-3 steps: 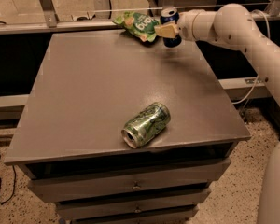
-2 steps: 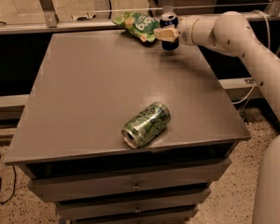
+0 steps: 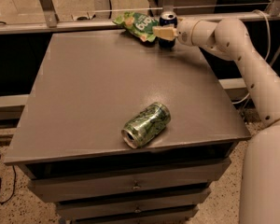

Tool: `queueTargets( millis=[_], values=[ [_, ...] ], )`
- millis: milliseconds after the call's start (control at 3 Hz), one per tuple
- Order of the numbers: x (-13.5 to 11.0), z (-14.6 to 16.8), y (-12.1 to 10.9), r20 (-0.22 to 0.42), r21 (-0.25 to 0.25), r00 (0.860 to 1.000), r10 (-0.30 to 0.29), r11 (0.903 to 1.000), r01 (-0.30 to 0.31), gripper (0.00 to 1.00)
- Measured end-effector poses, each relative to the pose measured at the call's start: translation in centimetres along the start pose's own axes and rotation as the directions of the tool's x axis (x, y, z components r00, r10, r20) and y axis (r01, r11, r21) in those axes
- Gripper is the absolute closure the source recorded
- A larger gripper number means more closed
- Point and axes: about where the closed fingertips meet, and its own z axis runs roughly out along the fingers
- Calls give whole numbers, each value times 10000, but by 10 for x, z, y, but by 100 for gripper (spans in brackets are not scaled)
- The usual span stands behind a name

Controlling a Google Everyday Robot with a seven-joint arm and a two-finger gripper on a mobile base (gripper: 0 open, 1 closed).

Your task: Move pepsi can near green rice chip bag

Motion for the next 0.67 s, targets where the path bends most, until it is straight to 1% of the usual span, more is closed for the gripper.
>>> queueTargets(
  millis=[333, 667],
  values=[
    [-3, 4, -3, 173, -77, 9998, 97, 9999, -96, 35],
    [-2, 5, -5, 218, -108, 9995, 238, 9997, -236, 11]
  ],
)
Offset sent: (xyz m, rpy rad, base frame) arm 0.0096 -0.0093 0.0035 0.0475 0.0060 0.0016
